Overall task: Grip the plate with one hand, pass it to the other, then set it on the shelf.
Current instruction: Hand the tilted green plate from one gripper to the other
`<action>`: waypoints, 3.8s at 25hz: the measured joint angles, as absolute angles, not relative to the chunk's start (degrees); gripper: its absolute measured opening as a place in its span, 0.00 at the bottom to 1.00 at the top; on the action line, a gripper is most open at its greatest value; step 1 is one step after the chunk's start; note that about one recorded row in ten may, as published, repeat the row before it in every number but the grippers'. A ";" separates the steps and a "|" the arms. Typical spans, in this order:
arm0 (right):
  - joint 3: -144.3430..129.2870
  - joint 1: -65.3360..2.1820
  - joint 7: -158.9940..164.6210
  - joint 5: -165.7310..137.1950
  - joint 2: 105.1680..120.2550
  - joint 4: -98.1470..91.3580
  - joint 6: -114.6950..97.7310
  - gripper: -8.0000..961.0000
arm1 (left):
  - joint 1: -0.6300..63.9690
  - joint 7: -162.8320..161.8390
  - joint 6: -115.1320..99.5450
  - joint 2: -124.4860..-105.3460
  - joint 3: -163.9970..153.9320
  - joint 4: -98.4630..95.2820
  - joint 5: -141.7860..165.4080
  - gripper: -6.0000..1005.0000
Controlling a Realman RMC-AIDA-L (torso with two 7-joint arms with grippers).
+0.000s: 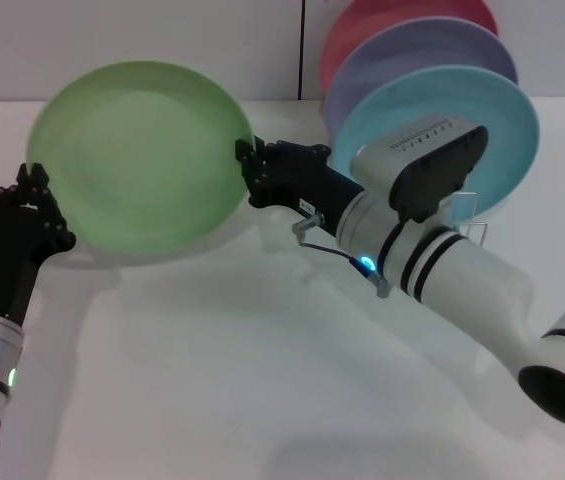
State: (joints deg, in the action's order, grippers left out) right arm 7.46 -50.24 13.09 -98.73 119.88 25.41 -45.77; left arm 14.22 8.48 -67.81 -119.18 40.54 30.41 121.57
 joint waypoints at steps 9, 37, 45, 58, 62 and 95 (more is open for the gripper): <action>7.57 -47.90 13.09 -98.77 119.88 25.40 -47.12 0.10 | 14.91 8.52 -67.00 -119.18 39.59 30.41 121.55 0.04; 8.00 -46.32 12.93 -98.63 119.88 26.65 -47.82 0.10 | 15.92 8.53 -66.44 -119.18 39.64 29.02 121.55 0.04; 10.21 -45.53 9.11 -98.68 119.88 27.81 -47.55 0.10 | 16.01 8.51 -66.46 -119.18 39.47 28.89 121.55 0.04; 10.05 -45.94 9.00 -98.79 119.88 27.80 -47.21 0.10 | 15.73 8.48 -66.77 -119.18 39.28 29.19 121.55 0.04; 9.94 -45.96 8.97 -98.79 119.88 27.72 -47.19 0.10 | 15.70 8.49 -66.73 -119.18 39.28 29.31 121.55 0.04; 10.22 -45.92 6.25 -98.79 119.88 27.86 -47.49 0.03 | 15.39 7.92 -66.81 -119.18 39.11 29.15 121.58 0.05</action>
